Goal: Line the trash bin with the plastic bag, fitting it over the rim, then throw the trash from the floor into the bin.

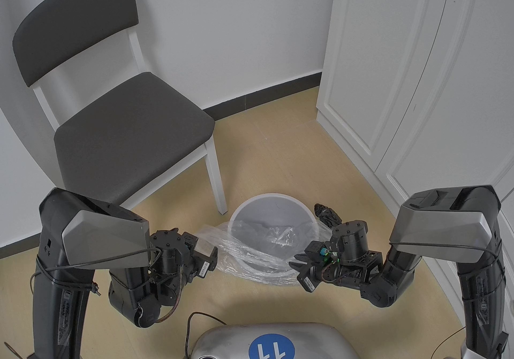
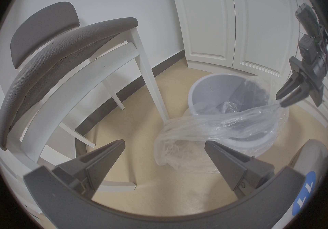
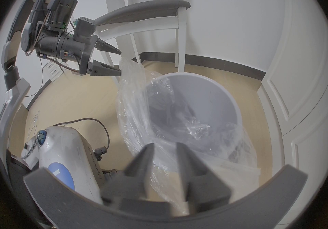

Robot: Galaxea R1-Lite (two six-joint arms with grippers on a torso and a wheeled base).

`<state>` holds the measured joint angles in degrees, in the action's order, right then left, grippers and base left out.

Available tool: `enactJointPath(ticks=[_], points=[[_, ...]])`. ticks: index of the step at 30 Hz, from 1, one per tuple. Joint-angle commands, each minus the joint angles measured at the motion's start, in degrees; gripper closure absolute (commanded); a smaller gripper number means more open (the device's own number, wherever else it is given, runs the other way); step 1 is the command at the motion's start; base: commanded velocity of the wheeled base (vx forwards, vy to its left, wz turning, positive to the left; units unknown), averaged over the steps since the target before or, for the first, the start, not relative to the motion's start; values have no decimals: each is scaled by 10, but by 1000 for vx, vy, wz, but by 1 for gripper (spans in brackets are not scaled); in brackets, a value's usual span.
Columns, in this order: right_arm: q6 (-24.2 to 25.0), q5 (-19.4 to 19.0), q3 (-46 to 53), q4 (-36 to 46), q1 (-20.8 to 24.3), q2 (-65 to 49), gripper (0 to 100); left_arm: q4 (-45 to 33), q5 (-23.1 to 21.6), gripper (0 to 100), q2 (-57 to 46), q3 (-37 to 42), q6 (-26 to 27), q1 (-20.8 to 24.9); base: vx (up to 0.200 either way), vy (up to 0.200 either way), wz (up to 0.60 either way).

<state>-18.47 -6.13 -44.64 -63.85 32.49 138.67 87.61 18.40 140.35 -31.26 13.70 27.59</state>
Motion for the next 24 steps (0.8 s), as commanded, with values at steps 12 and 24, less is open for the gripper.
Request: enactJointPath(ticks=[12, 24], points=[[79, 29, -85, -95, -35, -5, 100, 1, 19, 0, -25, -1, 0, 0, 0, 0, 0], [142, 169, -298, -113, -10, 122, 100, 1, 23, 0, -24, -18, -2, 5, 0, 0, 0]])
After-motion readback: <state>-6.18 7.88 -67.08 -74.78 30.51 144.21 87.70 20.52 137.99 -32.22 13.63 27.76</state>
